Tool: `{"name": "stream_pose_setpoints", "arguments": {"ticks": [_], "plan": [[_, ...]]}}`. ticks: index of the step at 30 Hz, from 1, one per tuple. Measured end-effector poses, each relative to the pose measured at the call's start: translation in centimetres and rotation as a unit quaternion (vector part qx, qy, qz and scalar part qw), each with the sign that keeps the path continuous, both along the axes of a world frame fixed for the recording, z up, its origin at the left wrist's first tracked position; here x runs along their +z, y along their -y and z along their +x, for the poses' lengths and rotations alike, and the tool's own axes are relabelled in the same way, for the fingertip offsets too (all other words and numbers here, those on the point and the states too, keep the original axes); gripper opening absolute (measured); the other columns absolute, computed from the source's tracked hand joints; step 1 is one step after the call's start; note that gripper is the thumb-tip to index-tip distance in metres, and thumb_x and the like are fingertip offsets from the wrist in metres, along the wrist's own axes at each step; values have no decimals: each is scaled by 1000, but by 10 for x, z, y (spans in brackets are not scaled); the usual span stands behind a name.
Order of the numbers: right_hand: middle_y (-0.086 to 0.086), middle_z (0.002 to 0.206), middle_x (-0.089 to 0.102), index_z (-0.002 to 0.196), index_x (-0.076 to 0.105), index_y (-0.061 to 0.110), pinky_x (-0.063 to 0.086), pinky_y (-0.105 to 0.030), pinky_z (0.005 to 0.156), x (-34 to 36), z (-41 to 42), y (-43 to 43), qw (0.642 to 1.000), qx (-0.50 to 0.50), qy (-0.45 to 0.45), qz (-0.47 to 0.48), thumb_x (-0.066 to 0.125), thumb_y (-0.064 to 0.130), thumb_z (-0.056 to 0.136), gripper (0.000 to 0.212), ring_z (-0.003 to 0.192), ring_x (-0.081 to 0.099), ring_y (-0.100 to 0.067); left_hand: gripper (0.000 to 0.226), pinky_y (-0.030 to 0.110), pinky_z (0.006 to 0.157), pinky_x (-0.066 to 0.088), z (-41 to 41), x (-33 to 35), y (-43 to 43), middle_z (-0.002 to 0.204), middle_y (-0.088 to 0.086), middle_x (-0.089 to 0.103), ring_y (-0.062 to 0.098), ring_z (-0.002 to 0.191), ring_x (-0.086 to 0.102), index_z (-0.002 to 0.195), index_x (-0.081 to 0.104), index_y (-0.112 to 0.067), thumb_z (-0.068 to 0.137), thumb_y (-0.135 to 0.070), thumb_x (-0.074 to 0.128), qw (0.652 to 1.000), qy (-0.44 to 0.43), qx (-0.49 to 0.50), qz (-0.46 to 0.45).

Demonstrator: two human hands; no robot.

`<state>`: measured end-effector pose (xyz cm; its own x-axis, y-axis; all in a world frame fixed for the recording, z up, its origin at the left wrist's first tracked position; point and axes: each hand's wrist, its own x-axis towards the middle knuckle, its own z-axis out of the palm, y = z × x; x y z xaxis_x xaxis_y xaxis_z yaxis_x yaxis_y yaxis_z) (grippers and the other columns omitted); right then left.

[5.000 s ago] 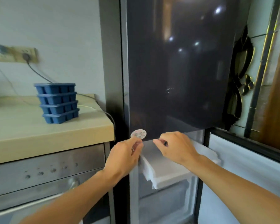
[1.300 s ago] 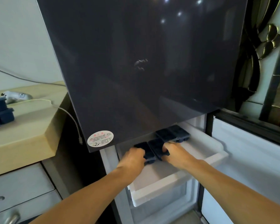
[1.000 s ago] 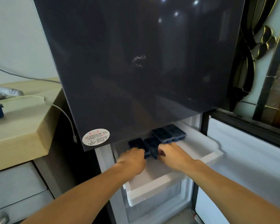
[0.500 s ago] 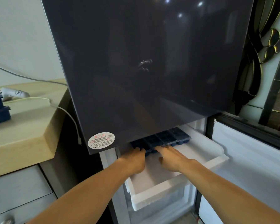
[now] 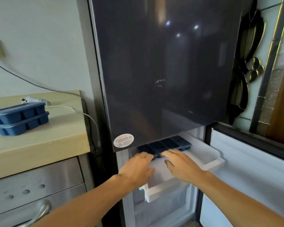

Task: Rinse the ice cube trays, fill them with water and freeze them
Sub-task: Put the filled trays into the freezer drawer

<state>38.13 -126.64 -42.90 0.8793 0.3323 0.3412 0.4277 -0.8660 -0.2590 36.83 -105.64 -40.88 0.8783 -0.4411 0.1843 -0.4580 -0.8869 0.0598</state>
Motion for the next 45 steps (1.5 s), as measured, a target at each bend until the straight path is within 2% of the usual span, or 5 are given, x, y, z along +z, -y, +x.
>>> {"name": "stream_pose_setpoints", "arguments": {"ticks": [11,18,23,38,45], "plan": [[6,66,59,85,70,16,49,-39,58,103,-101,-90,972,100,209,41,55,24,98,22,59,49,-18,26,38,77,54,-105,68,-110,100,-10,66,14,86,62,104,64,-27,103,-42,43,978,173,-19,-111],[9,71,64,97,70,19,52,-39,63,191,-105,-211,938,208,256,103,60,27,100,13,62,55,-13,25,28,62,52,-151,126,-209,87,-13,68,6,68,59,96,70,-26,102,-41,51,944,278,35,-172],[4,119,69,124,63,20,51,-37,85,226,-86,-308,953,198,214,77,56,45,100,36,101,64,-19,26,31,57,45,-169,144,-282,70,-16,59,8,58,53,78,64,-24,99,-37,57,911,340,140,-186],[2,121,62,116,63,25,53,-41,87,222,-39,-349,984,146,97,22,52,8,88,34,103,58,-24,39,36,83,55,-133,167,-350,117,-11,67,12,100,64,126,59,-27,98,-53,53,915,299,226,-149],[5,95,55,87,49,21,44,-32,64,218,-28,-355,981,111,82,133,80,41,81,37,84,56,-19,69,31,82,46,-103,174,-333,139,-7,58,17,117,60,142,47,-29,88,-71,55,934,219,248,-135]]}}
